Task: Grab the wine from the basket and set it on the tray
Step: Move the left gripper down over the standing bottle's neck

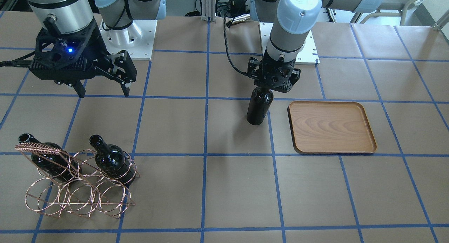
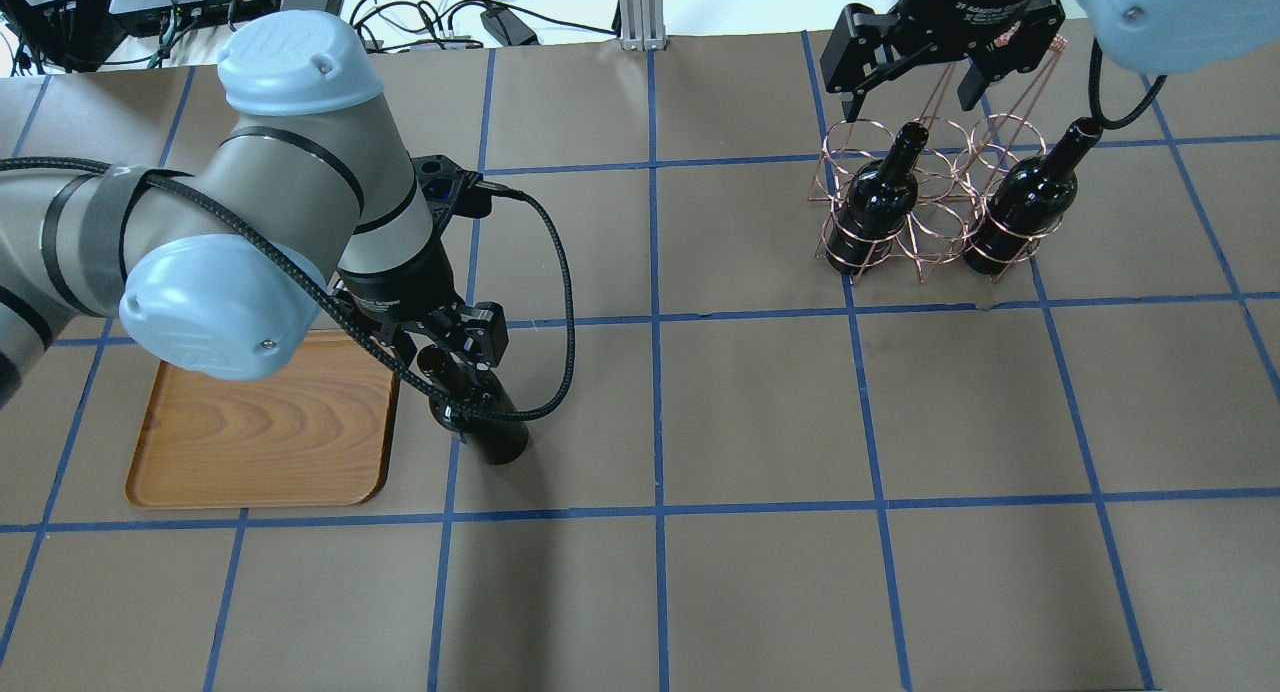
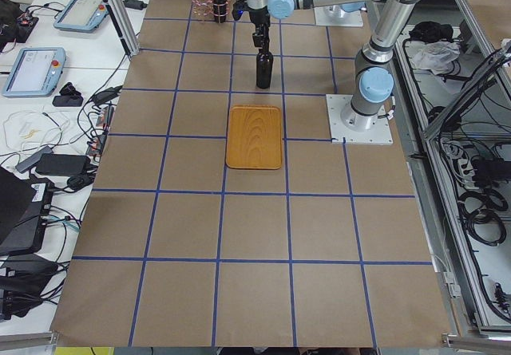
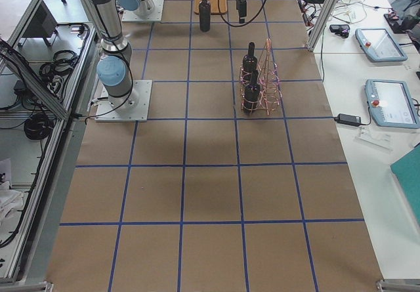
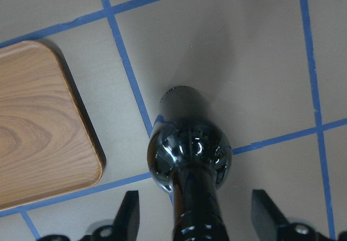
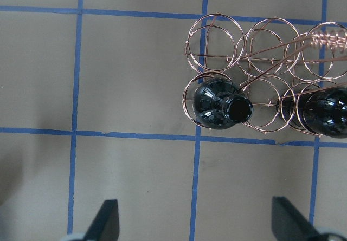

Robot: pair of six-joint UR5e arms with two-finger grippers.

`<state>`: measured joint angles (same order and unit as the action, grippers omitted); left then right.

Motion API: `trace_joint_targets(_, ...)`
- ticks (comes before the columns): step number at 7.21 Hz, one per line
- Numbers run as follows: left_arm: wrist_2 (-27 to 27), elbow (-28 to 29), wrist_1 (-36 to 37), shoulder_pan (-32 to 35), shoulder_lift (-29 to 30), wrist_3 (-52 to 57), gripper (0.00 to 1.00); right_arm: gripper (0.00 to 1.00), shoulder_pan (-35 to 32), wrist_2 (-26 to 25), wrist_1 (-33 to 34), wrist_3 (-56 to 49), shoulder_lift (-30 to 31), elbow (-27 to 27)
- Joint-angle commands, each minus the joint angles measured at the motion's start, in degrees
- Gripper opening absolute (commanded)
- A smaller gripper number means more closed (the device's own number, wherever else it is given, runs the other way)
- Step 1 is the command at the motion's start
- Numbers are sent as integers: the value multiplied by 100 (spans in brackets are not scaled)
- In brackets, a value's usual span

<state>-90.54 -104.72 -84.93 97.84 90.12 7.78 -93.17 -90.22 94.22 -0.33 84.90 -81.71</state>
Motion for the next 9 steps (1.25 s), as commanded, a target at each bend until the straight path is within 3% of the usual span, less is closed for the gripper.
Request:
trace_joint_targets(1, 1, 4, -15, -2, 23, -75, 67, 100, 1, -5, 9, -2, 1, 6)
trace_joint_targets(2, 18, 4, -24, -2, 23, -58, 45, 100, 1, -13, 9, -2, 1, -3)
trace_joint_targets(9, 10, 30, -165, 7, 14, 4, 48, 100, -8, 21, 9, -2, 1, -3)
